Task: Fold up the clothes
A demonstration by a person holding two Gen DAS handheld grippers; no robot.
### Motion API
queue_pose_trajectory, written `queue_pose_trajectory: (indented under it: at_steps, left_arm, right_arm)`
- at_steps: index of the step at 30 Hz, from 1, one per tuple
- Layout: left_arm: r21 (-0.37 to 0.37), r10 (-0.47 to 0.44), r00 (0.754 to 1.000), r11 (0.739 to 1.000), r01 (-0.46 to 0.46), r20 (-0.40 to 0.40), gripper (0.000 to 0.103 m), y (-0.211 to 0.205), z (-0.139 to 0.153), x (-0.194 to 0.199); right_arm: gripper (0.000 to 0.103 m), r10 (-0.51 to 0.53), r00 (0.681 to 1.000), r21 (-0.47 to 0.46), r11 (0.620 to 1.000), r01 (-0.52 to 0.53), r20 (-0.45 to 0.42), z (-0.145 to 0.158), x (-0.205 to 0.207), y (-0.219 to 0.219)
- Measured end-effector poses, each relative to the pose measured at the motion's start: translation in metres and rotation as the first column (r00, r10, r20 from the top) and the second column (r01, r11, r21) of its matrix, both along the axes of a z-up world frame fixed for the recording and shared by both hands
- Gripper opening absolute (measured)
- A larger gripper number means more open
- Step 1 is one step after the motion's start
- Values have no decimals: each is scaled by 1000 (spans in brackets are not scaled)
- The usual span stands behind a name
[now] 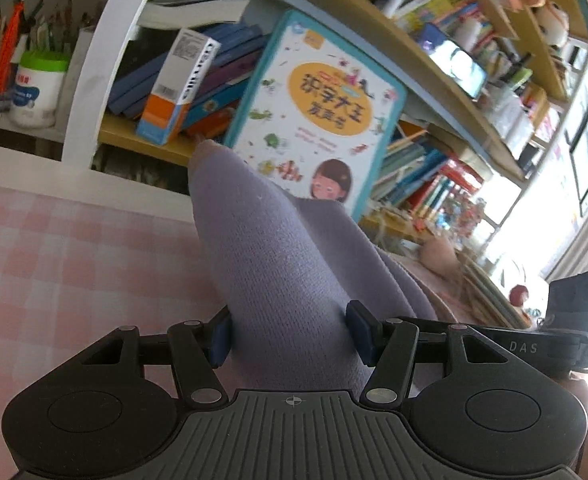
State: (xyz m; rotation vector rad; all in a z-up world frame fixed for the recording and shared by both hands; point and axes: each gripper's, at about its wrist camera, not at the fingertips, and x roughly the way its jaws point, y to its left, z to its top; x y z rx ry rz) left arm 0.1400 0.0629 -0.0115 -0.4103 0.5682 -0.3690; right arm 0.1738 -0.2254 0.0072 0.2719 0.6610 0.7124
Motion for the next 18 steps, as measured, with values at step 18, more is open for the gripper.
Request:
queue_pose_trajectory:
  at_steps: [18]
  left_arm:
    - [0,61,996,998,-61,60,58,6,-22,63]
  right_arm:
    - [33,-74,997,49,996,73,18,-26,64,4]
